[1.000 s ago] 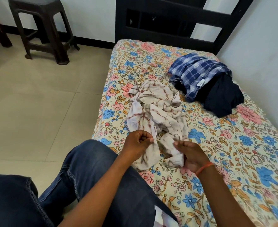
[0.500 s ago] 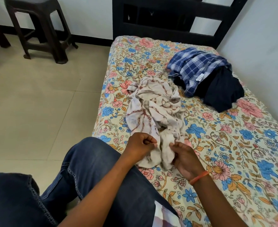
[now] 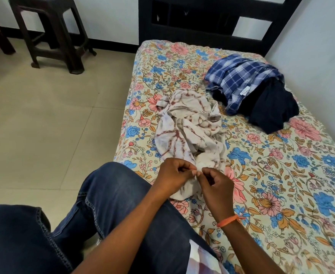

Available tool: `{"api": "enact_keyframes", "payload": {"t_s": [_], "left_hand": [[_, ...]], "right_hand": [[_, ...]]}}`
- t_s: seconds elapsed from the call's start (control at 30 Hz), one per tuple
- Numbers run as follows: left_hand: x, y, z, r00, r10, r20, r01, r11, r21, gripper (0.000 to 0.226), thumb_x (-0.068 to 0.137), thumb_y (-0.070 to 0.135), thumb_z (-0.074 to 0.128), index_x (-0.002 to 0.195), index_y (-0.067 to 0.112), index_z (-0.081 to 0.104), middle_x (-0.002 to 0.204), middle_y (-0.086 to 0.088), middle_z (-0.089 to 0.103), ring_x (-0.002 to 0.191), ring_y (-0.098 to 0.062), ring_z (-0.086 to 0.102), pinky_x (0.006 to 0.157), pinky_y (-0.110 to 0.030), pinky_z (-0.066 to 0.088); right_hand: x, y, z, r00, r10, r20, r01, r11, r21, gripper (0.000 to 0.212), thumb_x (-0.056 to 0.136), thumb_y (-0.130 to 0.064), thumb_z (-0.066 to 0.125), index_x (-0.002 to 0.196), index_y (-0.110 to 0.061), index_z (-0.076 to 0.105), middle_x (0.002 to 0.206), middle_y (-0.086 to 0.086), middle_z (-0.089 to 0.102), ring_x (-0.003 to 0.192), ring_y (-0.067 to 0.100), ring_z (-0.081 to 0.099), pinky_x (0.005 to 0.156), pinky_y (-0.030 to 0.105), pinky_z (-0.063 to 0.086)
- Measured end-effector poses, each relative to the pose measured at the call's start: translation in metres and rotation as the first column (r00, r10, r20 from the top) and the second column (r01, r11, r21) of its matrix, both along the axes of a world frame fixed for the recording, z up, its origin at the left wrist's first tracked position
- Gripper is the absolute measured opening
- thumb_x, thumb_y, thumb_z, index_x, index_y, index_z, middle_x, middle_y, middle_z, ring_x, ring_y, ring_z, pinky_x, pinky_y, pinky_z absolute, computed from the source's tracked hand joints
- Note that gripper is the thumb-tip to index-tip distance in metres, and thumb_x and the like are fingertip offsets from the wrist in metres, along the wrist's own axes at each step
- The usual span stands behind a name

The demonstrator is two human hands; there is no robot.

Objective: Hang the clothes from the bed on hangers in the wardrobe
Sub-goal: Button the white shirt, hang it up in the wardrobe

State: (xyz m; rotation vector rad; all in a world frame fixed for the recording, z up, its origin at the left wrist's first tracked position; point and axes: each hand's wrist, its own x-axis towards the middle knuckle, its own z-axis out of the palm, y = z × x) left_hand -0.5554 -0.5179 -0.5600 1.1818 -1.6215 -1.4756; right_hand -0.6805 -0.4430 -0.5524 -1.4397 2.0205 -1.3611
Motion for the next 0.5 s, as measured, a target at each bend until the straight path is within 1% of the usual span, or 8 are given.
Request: {"api": "enact_keyframes", "payload": {"t_s": [0.07,0.13,0.23,0.37,0.43,0.5], "left_hand": [[-0.0004,0.0008,0.0006,1.000,0.000,0.001,0.000,1.000,-0.003,0.008,0.080,0.012,0.079,0.087,0.011,0.078,0.077,0.002,0.076,0.067,-0.002,0.068,0.067,-0.016,0.051],[-0.0003,0.0010,0.0020,1.000,0.016,-0.020,-0.016,1.000,0.005,0.007,0.079,0.010,0.079,0.085,0.014,0.078,0.076,0.002,0.076,0.068,-0.003,0.069,0.069,-0.017,0.053],[0.0007,-0.0007,0.0015,0.998,0.038,-0.054,-0.037,0.999,0.016,0.012,0.079,0.008,0.078,0.081,0.020,0.077,0.076,0.002,0.076,0.071,-0.005,0.070,0.072,-0.018,0.054],[0.0009,-0.0010,0.0017,1.000,0.018,-0.011,-0.019,1.000,-0.005,0.013,0.080,0.011,0.078,0.083,0.024,0.076,0.081,0.004,0.076,0.075,-0.004,0.070,0.076,-0.021,0.056],[0.0008,-0.0009,0.0019,1.000,0.014,0.005,-0.014,1.000,-0.027,0.016,0.080,0.011,0.079,0.080,0.026,0.074,0.079,0.007,0.074,0.073,-0.002,0.068,0.073,-0.019,0.054],[0.0009,-0.0013,0.0007,1.000,0.011,0.003,-0.011,1.000,-0.022,0.017,0.079,0.011,0.079,0.078,0.027,0.073,0.077,0.008,0.074,0.071,-0.002,0.067,0.072,-0.019,0.054]], "right_hand": [[0.0029,0.0013,0.0028,0.996,-0.024,0.082,0.023,1.000,0.013,0.036,0.087,-0.005,0.071,0.071,-0.036,0.064,0.069,-0.010,0.067,0.065,0.012,0.061,0.058,0.019,0.047],[0.0058,0.0023,0.0038,0.995,-0.028,0.094,0.027,0.999,0.017,0.039,0.087,-0.006,0.072,0.071,-0.041,0.063,0.072,-0.015,0.068,0.066,0.012,0.062,0.058,0.019,0.047],[0.0091,0.0019,0.0043,0.995,-0.041,0.096,0.038,0.999,0.035,0.038,0.086,-0.007,0.073,0.073,-0.042,0.064,0.063,-0.018,0.067,0.063,0.004,0.063,0.057,0.012,0.046],[0.0086,0.0003,0.0054,0.982,-0.082,0.172,0.076,0.996,0.044,0.033,0.083,-0.006,0.076,0.073,-0.036,0.067,0.060,-0.009,0.068,0.055,0.007,0.062,0.054,0.014,0.047],[0.0078,0.0001,0.0058,0.966,-0.101,0.236,0.089,0.994,0.062,0.023,0.082,-0.004,0.076,0.075,-0.026,0.071,0.057,-0.004,0.068,0.049,0.006,0.060,0.051,0.013,0.047],[0.0055,-0.0001,0.0055,0.950,-0.114,0.290,0.090,0.991,0.097,0.014,0.082,-0.003,0.076,0.079,-0.016,0.074,0.057,0.001,0.069,0.050,0.010,0.062,0.051,0.017,0.050]]}}
